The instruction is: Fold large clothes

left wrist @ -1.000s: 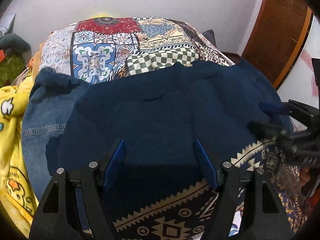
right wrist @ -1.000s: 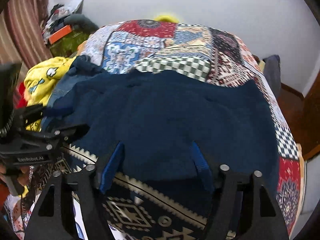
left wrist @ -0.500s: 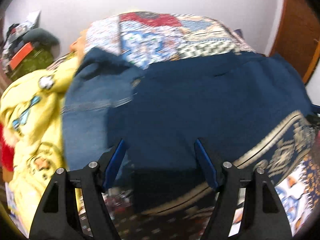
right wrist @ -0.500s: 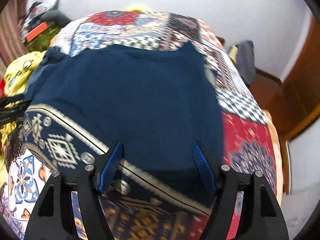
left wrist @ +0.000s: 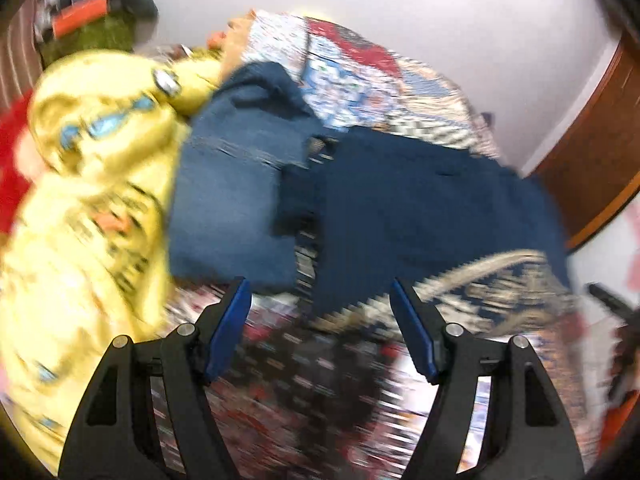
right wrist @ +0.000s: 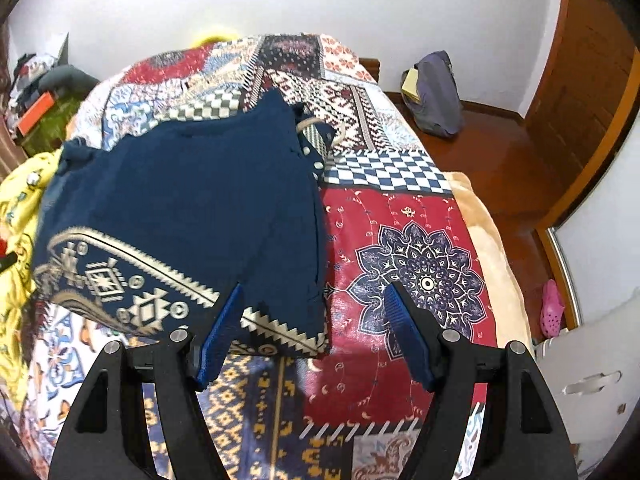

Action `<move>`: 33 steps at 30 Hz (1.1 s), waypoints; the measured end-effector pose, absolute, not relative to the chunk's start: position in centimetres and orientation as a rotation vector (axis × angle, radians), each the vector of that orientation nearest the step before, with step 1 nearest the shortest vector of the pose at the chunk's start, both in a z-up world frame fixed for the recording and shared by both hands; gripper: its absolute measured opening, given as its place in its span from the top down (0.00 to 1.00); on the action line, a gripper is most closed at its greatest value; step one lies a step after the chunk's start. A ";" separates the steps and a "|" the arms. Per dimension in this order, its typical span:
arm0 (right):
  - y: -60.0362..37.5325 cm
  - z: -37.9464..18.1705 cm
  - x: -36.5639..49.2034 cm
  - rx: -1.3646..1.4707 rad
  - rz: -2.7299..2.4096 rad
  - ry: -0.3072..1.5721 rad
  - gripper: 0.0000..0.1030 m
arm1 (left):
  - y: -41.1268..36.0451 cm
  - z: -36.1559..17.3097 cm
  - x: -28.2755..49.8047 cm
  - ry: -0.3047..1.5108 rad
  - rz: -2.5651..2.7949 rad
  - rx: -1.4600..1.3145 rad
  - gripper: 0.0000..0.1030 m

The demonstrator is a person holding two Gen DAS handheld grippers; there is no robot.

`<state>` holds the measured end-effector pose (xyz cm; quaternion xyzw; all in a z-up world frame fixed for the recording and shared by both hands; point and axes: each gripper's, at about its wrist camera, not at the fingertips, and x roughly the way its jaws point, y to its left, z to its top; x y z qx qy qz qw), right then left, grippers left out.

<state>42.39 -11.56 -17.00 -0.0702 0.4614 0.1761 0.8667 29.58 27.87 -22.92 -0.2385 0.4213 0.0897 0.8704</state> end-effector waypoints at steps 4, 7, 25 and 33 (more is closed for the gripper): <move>-10.7 -16.4 41.5 -0.157 0.395 0.946 0.33 | 26.7 -24.3 29.3 0.895 0.037 -0.711 0.31; -10.0 -16.5 41.2 -0.175 0.411 0.938 0.33 | 25.9 -26.1 29.3 0.899 -0.055 -0.851 0.31; -5.7 -18.4 41.5 -0.251 0.467 0.971 0.33 | 27.5 -30.4 35.9 0.769 0.038 -0.978 0.43; -3.5 -18.3 41.4 -0.285 0.494 0.974 0.33 | 27.9 -29.2 35.8 0.724 0.146 -0.906 0.81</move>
